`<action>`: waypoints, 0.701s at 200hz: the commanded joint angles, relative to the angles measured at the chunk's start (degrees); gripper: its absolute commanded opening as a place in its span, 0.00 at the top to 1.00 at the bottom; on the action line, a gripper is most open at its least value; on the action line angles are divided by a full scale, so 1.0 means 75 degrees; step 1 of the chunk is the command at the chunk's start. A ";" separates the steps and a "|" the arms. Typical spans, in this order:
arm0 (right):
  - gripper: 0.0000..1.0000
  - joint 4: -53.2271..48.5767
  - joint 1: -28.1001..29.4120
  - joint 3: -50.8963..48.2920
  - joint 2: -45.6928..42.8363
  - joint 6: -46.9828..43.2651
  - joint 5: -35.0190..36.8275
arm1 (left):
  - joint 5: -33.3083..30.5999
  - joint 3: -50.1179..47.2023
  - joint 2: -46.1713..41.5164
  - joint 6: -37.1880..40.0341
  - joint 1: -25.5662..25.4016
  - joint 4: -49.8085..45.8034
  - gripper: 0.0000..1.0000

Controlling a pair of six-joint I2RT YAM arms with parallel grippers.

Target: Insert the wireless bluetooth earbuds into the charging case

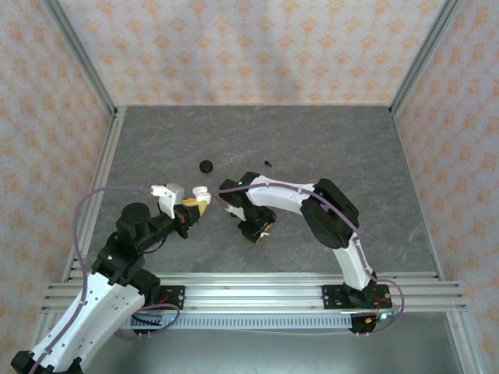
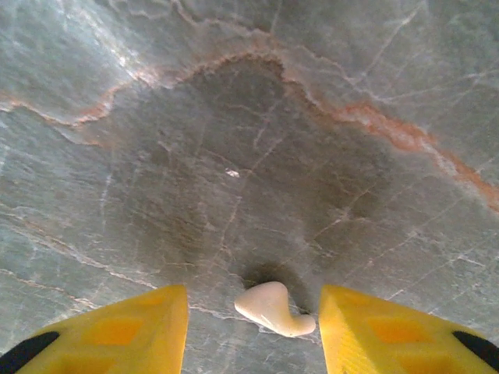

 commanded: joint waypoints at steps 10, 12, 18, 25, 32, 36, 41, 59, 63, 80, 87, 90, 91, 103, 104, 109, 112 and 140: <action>0.53 -0.0324 0.0007 0.0018 0.0153 -0.0209 0.0326 | -0.0013 0.0176 0.0115 0.0095 0.0035 0.0045 1.00; 0.53 -0.0325 0.0007 0.0017 0.0153 -0.0209 0.0326 | -0.0005 0.0187 0.0122 0.0102 0.0038 0.0047 1.00; 0.54 -0.0328 0.0006 -0.0003 0.0153 -0.0208 0.0326 | -0.0001 0.0208 0.0149 0.0117 0.0035 0.0029 1.00; 0.54 -0.0327 0.0002 -0.0019 0.0153 -0.0208 0.0337 | 0.0016 0.0225 0.0181 0.0132 0.0035 0.0007 1.00; 0.54 -0.0337 0.0002 -0.0040 0.0142 -0.0202 0.0349 | 0.0033 0.0248 0.0207 0.0132 0.0035 0.0013 1.00; 0.54 -0.0335 0.0007 -0.0058 0.0131 -0.0194 0.0360 | 0.0033 0.0255 0.0221 0.0136 0.0036 0.0006 1.00; 0.55 -0.0337 0.0007 -0.0075 0.0126 -0.0188 0.0367 | 0.0034 0.0261 0.0238 0.0144 0.0035 0.0017 1.00; 0.62 -0.0270 -0.0016 -0.0134 0.0095 -0.0104 0.0394 | 0.0057 0.0286 0.0286 0.0155 0.0035 0.0043 1.00; 0.63 -0.0257 -0.0028 -0.0146 0.0089 -0.0073 0.0375 | 0.0062 0.0285 0.0300 0.0168 0.0041 0.0054 1.00; 0.68 -0.0230 -0.0130 -0.0111 0.0095 0.0114 0.0338 | 0.0079 0.0285 0.0315 0.0160 0.0035 0.0083 1.00; 0.69 -0.0218 -0.0183 -0.0081 0.0094 0.0219 0.0319 | 0.0091 0.0282 0.0324 0.0143 0.0035 0.0092 1.00; 0.69 -0.0218 -0.0207 -0.0071 0.0095 0.0260 0.0336 | 0.0106 0.0274 0.0316 0.0140 0.0035 0.0094 1.00; 0.69 -0.0219 -0.0217 -0.0068 0.0089 0.0283 0.0337 | 0.0104 0.0279 0.0316 0.0148 0.0035 0.0095 1.00; 0.70 -0.0197 -0.0350 -0.0042 0.0063 0.0527 0.0358 | 0.0113 0.0285 0.0307 0.0154 0.0035 0.0064 1.00; 0.70 -0.0191 -0.0359 -0.0042 0.0061 0.0552 0.0360 | 0.0114 0.0285 0.0305 0.0154 0.0035 0.0062 1.00; 0.71 -0.0176 -0.0425 -0.0042 0.0043 0.0674 0.0361 | 0.0112 0.0285 0.0306 0.0165 0.0035 0.0059 1.00; 0.71 -0.0164 -0.0470 -0.0052 0.0039 0.0756 0.0362 | 0.0108 0.0285 0.0304 0.0170 0.0038 0.0049 1.00; 0.71 -0.0089 -0.0994 -0.0156 -0.0067 0.1608 0.0034 | 0.0125 0.0285 0.0342 0.0167 0.0035 0.0087 1.00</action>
